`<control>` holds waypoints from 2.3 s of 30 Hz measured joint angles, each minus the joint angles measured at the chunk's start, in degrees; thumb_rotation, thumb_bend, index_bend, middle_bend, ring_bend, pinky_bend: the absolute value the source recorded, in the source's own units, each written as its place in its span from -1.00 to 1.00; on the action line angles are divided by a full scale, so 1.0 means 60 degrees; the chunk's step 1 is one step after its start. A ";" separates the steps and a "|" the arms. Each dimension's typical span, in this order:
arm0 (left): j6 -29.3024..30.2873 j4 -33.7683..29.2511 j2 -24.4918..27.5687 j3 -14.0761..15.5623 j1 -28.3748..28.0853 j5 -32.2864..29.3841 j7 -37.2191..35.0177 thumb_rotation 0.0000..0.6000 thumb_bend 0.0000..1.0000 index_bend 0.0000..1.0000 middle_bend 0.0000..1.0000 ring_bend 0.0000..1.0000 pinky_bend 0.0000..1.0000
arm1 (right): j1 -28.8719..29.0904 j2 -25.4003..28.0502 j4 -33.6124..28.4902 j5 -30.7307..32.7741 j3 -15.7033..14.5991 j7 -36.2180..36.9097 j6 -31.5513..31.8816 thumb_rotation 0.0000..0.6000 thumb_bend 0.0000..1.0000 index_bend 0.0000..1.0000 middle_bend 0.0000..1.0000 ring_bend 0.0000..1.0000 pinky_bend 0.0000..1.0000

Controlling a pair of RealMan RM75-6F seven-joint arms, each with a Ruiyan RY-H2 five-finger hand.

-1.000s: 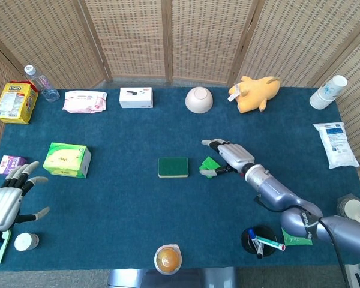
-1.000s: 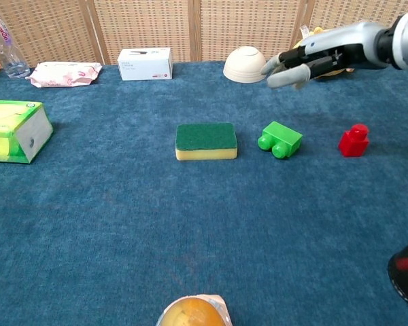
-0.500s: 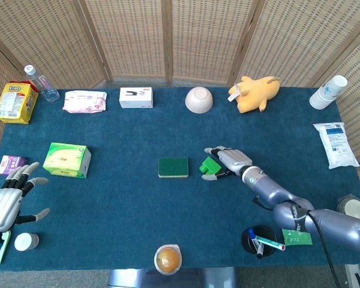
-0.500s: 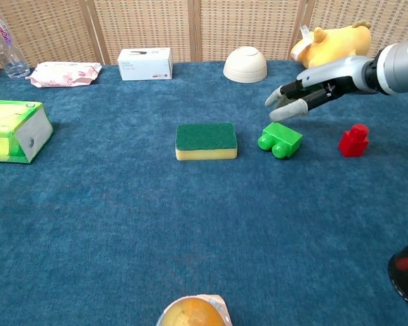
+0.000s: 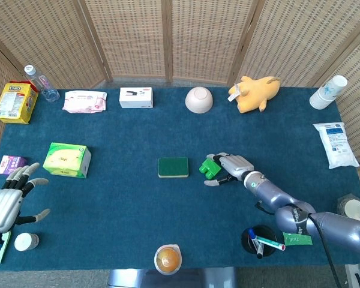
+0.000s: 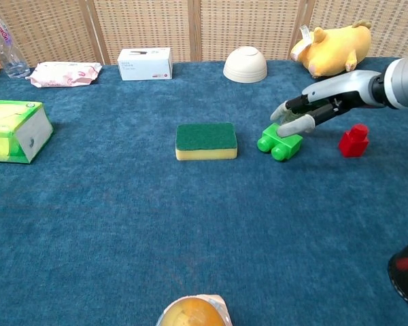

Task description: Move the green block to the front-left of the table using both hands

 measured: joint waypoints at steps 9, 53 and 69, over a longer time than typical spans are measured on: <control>0.0040 0.0017 -0.0016 0.0013 -0.0001 0.0057 -0.0055 0.86 -0.55 -0.42 -0.90 -1.00 -1.00 | -0.0150 0.0475 -0.0860 -0.0226 -0.0250 -0.0073 0.0128 -0.24 -0.61 -0.97 -0.70 -0.76 -0.64; 0.0370 0.0249 -0.0006 0.0143 0.0267 0.0136 -0.0509 0.87 -0.55 -0.42 -0.91 -1.00 -1.00 | 0.0248 0.0626 -0.1403 -0.0544 -0.0368 -0.0883 0.0636 -0.33 -0.59 -0.98 -0.69 -0.79 -0.60; 0.0401 0.0389 -0.0070 0.0123 0.0266 0.0200 -0.0711 0.87 -0.55 -0.43 -0.92 -1.00 -1.00 | 0.0267 0.0685 -0.2317 -0.0698 -0.0704 -0.1096 0.0725 -0.33 -0.59 -0.98 -0.64 -0.54 -0.60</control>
